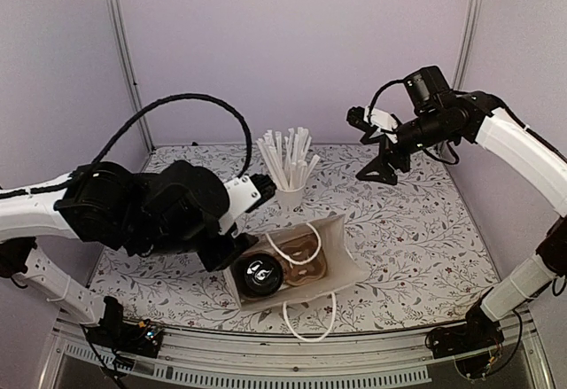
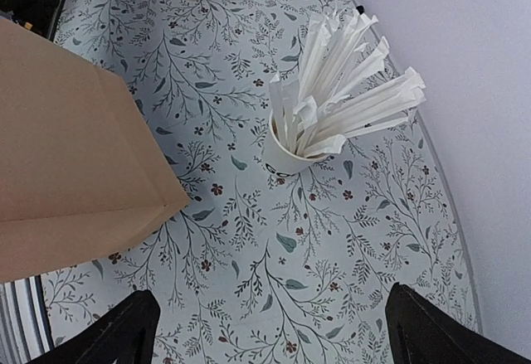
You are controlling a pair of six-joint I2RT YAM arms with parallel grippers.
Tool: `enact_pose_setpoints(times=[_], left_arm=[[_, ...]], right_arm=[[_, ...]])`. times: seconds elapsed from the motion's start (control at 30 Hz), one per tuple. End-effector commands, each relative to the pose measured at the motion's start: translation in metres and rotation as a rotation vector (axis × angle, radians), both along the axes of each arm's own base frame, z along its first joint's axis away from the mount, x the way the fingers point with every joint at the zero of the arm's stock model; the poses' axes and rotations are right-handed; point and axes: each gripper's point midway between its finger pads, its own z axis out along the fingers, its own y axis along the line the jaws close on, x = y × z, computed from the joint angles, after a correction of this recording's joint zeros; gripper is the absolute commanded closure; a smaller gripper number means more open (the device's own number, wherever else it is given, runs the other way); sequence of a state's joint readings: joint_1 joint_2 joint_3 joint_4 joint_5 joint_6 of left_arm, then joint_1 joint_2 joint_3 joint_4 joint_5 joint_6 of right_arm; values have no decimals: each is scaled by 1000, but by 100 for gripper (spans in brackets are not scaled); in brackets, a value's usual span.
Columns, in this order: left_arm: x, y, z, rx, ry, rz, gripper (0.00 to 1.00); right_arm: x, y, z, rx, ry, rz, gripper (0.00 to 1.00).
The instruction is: Pack the takeout coffee
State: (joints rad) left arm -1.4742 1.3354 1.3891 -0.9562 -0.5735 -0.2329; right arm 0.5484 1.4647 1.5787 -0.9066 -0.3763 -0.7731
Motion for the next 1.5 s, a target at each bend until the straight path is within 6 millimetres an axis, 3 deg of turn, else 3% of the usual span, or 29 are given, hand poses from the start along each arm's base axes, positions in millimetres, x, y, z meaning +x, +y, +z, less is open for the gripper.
enact_pose_setpoints(times=[0.0, 0.1, 0.2, 0.4, 0.5, 0.7, 0.8, 0.97, 1.13, 1.33, 1.47], left_arm=[[45, 24, 28, -100, -82, 80, 39], [71, 36, 36, -149, -120, 98, 37], [84, 39, 44, -212, -134, 99, 37], [86, 48, 55, -253, -150, 112, 36], [80, 59, 73, -311, -164, 112, 36], [70, 109, 105, -450, -230, 198, 31], [66, 126, 106, -499, -233, 234, 31], [62, 138, 102, -554, -217, 267, 31], [65, 139, 93, -543, -213, 294, 32], [69, 140, 87, -522, -225, 309, 30], [71, 140, 84, -510, -235, 320, 30]], right_arm=[[23, 33, 6, 145, 88, -8, 1], [43, 53, -1, 189, 171, -27, 9], [59, 70, -13, 224, 245, -35, 15], [74, 85, -32, 261, 314, -54, 20], [78, 90, -38, 270, 346, -55, 24], [90, 96, -50, 270, 375, -88, 37], [102, 97, -54, 275, 366, -135, 43], [114, 99, -67, 269, 394, -192, 52], [120, 102, -76, 266, 423, -212, 75], [109, 100, -62, 285, 431, -192, 100], [99, 96, -30, 322, 400, -169, 100]])
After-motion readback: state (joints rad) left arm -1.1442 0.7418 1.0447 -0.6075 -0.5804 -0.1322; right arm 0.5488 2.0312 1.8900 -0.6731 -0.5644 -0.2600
